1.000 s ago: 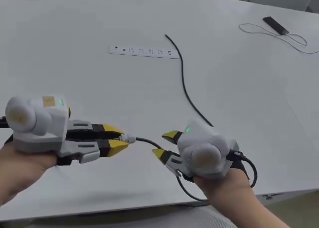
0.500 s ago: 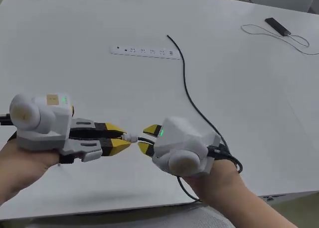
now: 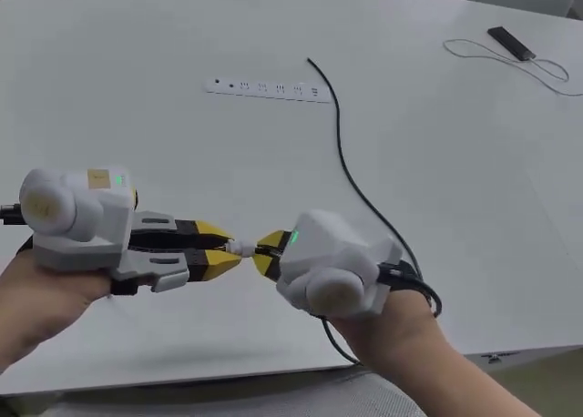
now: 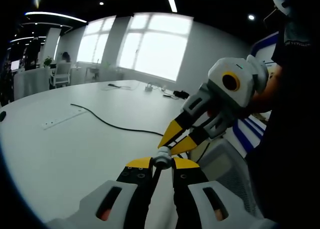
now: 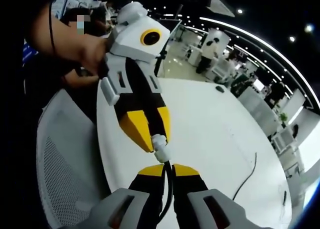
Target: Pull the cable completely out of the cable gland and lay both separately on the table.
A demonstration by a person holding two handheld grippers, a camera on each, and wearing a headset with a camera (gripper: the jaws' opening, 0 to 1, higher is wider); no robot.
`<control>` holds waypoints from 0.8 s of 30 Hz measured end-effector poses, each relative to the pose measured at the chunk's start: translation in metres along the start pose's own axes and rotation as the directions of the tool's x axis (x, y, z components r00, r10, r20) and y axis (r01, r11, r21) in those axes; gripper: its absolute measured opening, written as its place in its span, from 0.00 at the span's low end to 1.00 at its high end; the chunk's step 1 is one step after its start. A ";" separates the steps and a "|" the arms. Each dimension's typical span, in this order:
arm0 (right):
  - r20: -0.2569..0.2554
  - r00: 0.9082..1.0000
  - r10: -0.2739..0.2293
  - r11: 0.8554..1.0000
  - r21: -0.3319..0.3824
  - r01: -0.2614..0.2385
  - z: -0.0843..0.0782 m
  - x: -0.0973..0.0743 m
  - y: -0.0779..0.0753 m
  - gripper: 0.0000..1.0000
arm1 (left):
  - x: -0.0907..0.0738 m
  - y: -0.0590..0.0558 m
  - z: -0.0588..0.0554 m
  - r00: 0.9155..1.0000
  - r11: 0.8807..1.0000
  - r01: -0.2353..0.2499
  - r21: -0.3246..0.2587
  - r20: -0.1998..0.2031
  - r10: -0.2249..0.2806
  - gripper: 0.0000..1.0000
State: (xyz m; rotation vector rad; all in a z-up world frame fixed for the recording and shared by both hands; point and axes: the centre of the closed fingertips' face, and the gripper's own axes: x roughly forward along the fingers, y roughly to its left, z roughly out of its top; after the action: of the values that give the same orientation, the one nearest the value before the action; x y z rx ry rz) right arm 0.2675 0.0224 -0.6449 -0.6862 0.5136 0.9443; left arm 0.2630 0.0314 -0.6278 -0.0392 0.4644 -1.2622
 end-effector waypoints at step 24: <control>0.001 1.000 -0.024 0.976 0.215 0.023 -0.015 0.001 -0.009 0.00 | 0.001 0.001 0.001 1.000 0.999 -0.010 0.042 0.003 0.010 0.15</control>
State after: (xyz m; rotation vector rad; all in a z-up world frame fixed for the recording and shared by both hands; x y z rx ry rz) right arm 0.2740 0.0086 -0.6528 -0.4944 0.5942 0.8533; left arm 0.2646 0.0306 -0.6280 -0.0033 0.4350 -1.2618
